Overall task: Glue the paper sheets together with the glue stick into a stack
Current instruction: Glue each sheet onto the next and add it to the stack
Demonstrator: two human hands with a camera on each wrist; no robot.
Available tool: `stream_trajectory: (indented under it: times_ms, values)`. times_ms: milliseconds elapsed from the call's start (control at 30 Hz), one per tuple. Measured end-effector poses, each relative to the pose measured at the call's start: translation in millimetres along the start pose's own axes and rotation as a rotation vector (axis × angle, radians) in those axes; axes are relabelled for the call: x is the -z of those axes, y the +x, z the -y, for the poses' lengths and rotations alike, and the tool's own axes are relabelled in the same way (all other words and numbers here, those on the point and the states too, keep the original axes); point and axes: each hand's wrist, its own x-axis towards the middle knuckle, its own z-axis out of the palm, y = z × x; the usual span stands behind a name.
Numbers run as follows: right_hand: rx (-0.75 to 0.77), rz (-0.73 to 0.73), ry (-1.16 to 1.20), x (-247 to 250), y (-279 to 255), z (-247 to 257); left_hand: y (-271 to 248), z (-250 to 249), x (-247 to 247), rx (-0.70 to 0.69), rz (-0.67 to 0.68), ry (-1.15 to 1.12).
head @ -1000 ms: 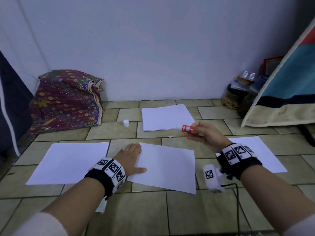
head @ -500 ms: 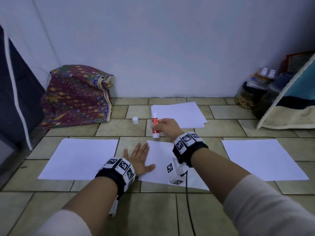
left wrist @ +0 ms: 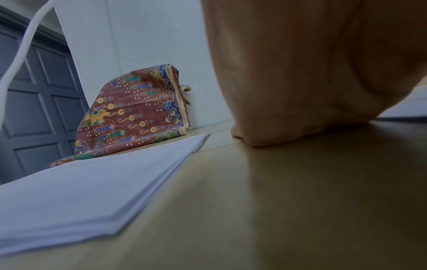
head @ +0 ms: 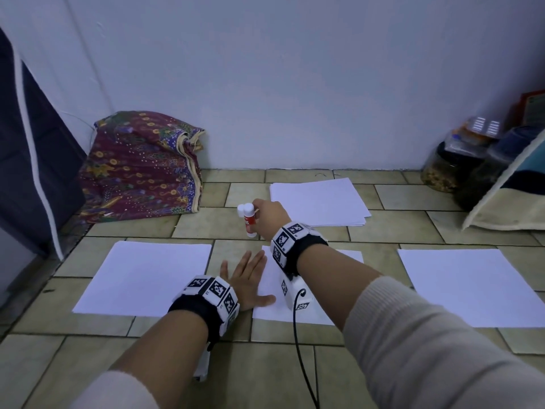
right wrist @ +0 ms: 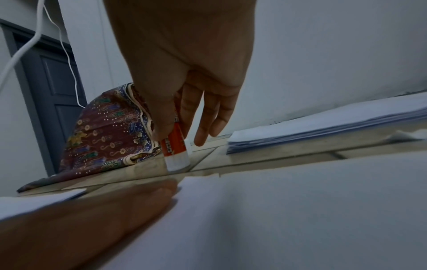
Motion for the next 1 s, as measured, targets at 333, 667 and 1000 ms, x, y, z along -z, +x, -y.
stream_trajectory:
  times_ms: [333,667,1000]
  values:
    - [-0.027,-0.077,0.155,30.7,-32.8,-42.1,-5.4,-0.2,4.7,0.002,0.053,0.003]
    - [-0.500,0.254,-0.348,109.8,-132.0,-179.4,-6.2,-1.1,5.8,0.017,0.088,0.010]
    - [-0.586,0.367,-0.382,116.8,-199.5,-222.9,-9.0,-3.0,9.7,0.015,0.131,0.047]
